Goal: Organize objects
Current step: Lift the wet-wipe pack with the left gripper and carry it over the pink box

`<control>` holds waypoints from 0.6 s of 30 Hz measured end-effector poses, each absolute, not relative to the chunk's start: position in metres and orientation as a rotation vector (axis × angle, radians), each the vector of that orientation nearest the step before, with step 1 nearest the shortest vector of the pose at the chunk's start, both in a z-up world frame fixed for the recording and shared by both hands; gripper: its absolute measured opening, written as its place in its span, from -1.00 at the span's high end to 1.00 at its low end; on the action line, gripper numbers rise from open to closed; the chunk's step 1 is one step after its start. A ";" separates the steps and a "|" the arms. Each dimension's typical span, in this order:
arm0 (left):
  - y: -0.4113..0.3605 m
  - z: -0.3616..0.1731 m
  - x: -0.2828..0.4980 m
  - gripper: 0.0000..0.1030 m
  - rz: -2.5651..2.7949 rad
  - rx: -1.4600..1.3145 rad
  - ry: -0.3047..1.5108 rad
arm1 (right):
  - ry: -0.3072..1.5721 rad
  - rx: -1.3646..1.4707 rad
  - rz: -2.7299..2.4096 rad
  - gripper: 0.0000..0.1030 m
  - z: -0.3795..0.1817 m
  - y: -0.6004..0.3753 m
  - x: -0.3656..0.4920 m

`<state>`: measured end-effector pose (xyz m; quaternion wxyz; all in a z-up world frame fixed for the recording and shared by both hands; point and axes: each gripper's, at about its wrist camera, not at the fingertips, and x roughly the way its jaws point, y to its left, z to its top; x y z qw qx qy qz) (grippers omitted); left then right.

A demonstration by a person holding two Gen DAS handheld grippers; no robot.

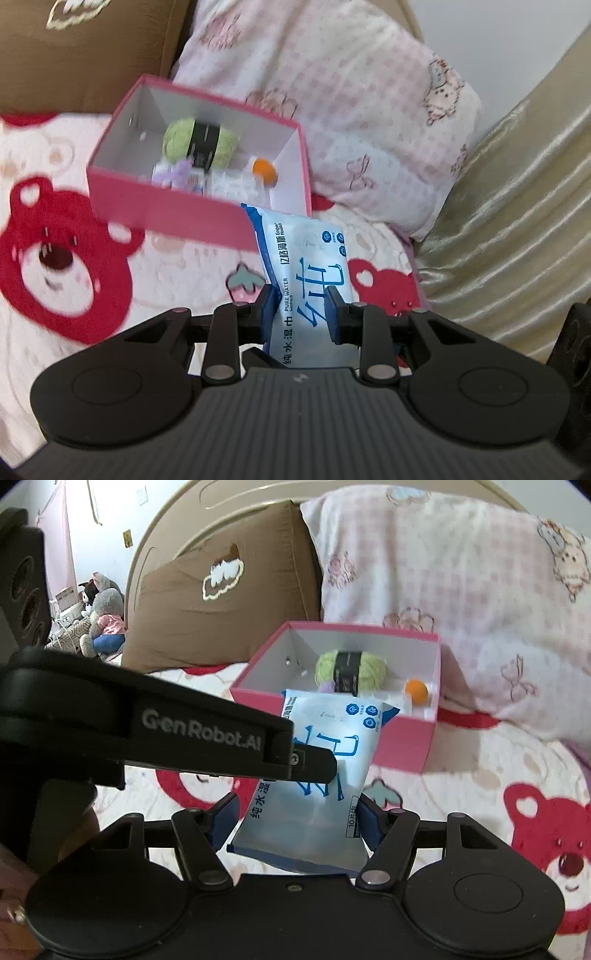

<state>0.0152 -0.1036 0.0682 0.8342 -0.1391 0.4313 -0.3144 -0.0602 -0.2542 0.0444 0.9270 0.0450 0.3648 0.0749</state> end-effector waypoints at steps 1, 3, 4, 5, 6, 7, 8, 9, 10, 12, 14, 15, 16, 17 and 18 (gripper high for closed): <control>-0.101 0.073 0.018 0.50 -0.670 -0.296 0.914 | 0.737 0.101 0.158 -0.36 0.050 -0.254 -0.058; -0.096 0.083 0.024 0.50 -0.679 -0.292 0.912 | 0.718 0.107 0.163 -0.32 0.061 -0.253 -0.055; -0.094 0.087 0.027 0.50 -0.680 -0.290 0.912 | 0.712 0.111 0.164 -0.31 0.065 -0.253 -0.053; -0.092 0.092 0.030 0.50 -0.684 -0.286 0.910 | 0.706 0.117 0.170 -0.31 0.071 -0.253 -0.051; -0.091 0.096 0.034 0.50 -0.688 -0.279 0.913 | 0.702 0.121 0.177 -0.31 0.075 -0.253 -0.048; -0.092 0.101 0.039 0.50 -0.688 -0.272 0.920 | 0.696 0.121 0.178 -0.31 0.078 -0.252 -0.045; -0.092 0.106 0.043 0.50 -0.687 -0.267 0.922 | 0.690 0.113 0.177 -0.31 0.081 -0.251 -0.042; -0.093 0.111 0.047 0.50 -0.687 -0.259 0.910 | 0.688 0.098 0.176 -0.31 0.085 -0.250 -0.038; -0.092 0.117 0.049 0.50 -0.688 -0.251 0.892 | 0.682 0.087 0.175 -0.31 0.089 -0.249 -0.033; -0.091 0.127 0.057 0.50 -0.690 -0.252 0.872 | 0.662 0.080 0.179 -0.29 0.098 -0.249 -0.023; -0.090 0.134 0.065 0.50 -0.691 -0.252 0.862 | 0.645 0.073 0.179 -0.27 0.106 -0.248 -0.016; -0.091 0.138 0.069 0.50 -0.691 -0.247 0.858 | 0.642 0.074 0.178 -0.26 0.111 -0.248 -0.011; -0.091 0.140 0.073 0.50 -0.689 -0.246 0.852 | 0.646 0.073 0.175 -0.25 0.114 -0.248 -0.006; -0.091 0.142 0.077 0.50 -0.688 -0.246 0.845 | 0.653 0.074 0.172 -0.25 0.117 -0.248 0.000; -0.090 0.143 0.082 0.50 -0.689 -0.248 0.839 | 0.658 0.068 0.172 -0.24 0.121 -0.248 0.006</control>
